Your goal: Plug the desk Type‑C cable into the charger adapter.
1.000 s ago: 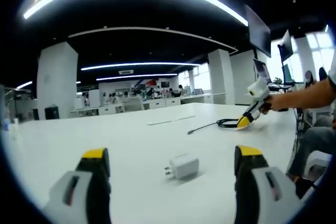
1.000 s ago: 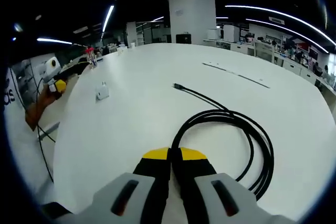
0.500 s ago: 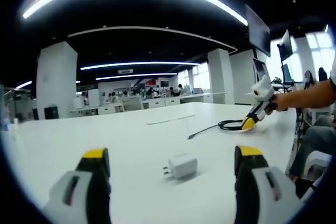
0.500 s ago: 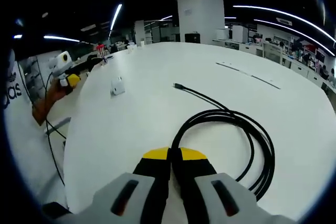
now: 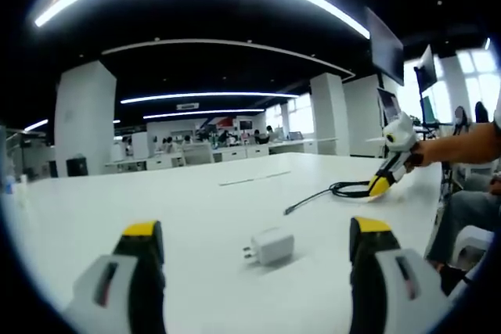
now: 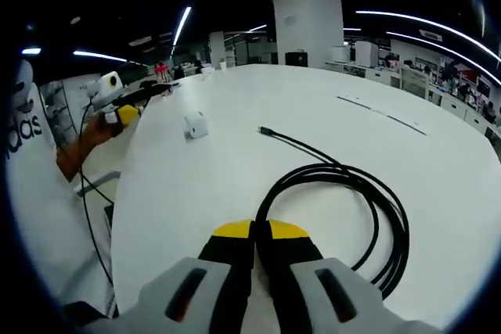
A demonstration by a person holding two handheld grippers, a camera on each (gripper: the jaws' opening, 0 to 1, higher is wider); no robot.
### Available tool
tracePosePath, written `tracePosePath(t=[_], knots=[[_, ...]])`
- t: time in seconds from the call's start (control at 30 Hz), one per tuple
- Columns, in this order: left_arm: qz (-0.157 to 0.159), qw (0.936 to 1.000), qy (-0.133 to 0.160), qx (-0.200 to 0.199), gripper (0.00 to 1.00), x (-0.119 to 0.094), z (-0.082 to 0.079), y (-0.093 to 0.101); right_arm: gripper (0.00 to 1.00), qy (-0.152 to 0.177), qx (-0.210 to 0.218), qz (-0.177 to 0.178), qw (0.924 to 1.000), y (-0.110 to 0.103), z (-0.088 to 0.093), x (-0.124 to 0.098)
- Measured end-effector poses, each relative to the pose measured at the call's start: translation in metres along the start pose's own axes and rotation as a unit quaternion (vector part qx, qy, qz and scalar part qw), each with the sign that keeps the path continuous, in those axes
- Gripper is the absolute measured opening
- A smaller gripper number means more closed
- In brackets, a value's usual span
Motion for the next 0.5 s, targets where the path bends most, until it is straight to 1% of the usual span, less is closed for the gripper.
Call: tracePosePath(t=[0.07, 0.17, 0.33, 0.5], knots=[[0.0, 1.0, 0.0, -0.001, 0.99, 0.0, 0.001, 0.0, 0.04, 0.001, -0.006, 0.002, 1.0, -0.003, 0.0, -0.001], [0.0, 1.0, 0.006, -0.004, 0.99, -0.001, 0.0, -0.001, 0.04, 0.002, -0.005, -0.005, 1.0, -0.01, 0.0, -0.003], [0.002, 1.0, -0.001, -0.005, 0.99, -0.001, 0.003, 0.0, 0.04, 0.006, -0.008, -0.008, 0.9999, -0.018, 0.0, -0.006], [0.0, 1.0, 0.0, -0.006, 0.99, -0.002, 0.003, -0.001, 0.04, 0.006, -0.004, -0.014, 0.9999, -0.029, 0.001, -0.009]])
Point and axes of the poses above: the point that each gripper's makers call its tool centre point, and the gripper's own axes: x roughly forward along the fingers, y roughly to its right, z roughly out of its underside, the point moved 3 cm from there along -x, roughly backward along the fingers, and after that the axes turned 12 degrees about -x, right-handed, at the moved point
